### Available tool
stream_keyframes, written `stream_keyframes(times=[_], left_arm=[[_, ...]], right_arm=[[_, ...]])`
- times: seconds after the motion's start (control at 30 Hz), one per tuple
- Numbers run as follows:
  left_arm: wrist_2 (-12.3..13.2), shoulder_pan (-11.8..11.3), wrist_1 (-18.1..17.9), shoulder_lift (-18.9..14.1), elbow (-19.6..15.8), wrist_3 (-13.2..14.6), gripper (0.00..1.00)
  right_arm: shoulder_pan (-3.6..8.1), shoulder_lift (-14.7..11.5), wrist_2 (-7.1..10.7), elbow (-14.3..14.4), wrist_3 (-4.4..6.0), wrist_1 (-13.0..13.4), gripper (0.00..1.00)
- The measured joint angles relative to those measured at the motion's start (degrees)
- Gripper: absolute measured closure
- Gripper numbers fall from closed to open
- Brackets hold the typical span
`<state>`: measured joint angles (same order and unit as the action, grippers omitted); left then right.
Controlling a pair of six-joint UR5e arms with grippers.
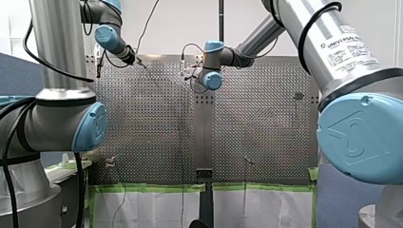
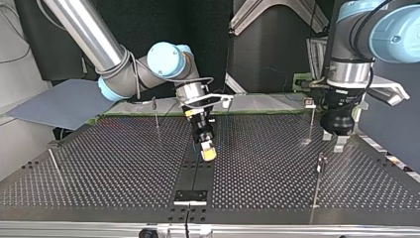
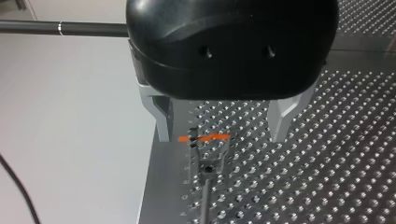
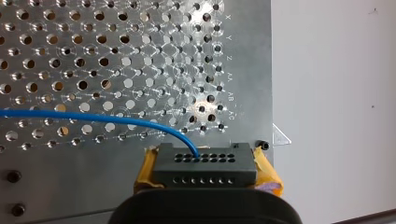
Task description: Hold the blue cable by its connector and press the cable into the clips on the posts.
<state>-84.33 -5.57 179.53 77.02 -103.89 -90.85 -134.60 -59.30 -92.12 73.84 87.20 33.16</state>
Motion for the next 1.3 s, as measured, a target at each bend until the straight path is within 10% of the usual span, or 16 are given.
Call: stream_keyframes(times=[0.6,1.3], left_arm=[[-0.4,3.4,8.0,0.0,-1.3,-6.6,0.00],[-3.0,6.9,8.6,5.8,-2.0,-17.6,0.00]], right_arm=[[0.04,0.1,0.09,0.0,0.00,0.0,1.00],[0.06,0.1,0.09,0.0,0.02,0.0,1.00]])
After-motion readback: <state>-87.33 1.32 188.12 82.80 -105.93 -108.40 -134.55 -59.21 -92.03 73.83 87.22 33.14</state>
